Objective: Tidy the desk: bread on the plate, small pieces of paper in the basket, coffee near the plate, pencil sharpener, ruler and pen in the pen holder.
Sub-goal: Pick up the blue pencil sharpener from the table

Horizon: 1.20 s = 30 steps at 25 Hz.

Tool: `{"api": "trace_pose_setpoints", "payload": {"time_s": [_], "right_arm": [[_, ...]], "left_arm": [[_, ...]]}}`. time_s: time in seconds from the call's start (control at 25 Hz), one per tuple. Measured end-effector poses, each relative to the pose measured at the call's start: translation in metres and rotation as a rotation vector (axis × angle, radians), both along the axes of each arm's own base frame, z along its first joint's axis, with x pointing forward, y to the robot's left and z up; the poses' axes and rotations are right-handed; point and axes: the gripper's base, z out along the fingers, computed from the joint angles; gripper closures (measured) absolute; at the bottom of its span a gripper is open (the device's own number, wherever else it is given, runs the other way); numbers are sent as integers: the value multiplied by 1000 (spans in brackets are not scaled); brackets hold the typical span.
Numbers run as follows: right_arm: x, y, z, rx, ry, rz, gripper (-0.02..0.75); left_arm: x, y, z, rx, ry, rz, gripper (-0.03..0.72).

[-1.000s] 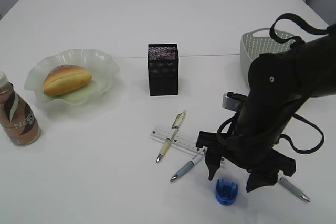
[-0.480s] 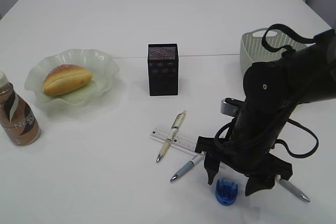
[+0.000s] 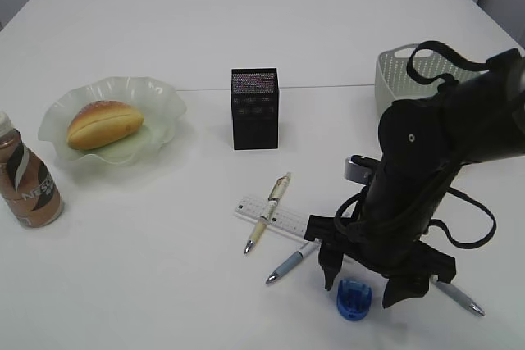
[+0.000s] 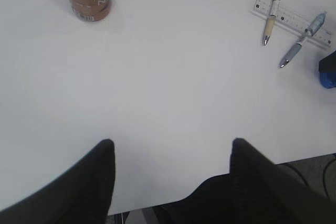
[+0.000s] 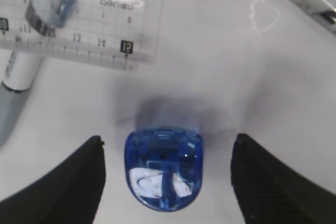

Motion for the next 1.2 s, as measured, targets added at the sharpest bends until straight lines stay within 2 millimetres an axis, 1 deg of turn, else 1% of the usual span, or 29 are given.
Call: {"api": "trace_pose_setpoints", "payload": {"time_s": [1.0, 1.2], "right_arm": [[0, 0, -3, -4, 7, 0, 162], [0, 0, -7, -8, 18, -1, 162]], "left_arm": [[0, 0, 0, 0, 0, 0, 191], [0, 0, 0, 0, 0, 0, 191]]}}
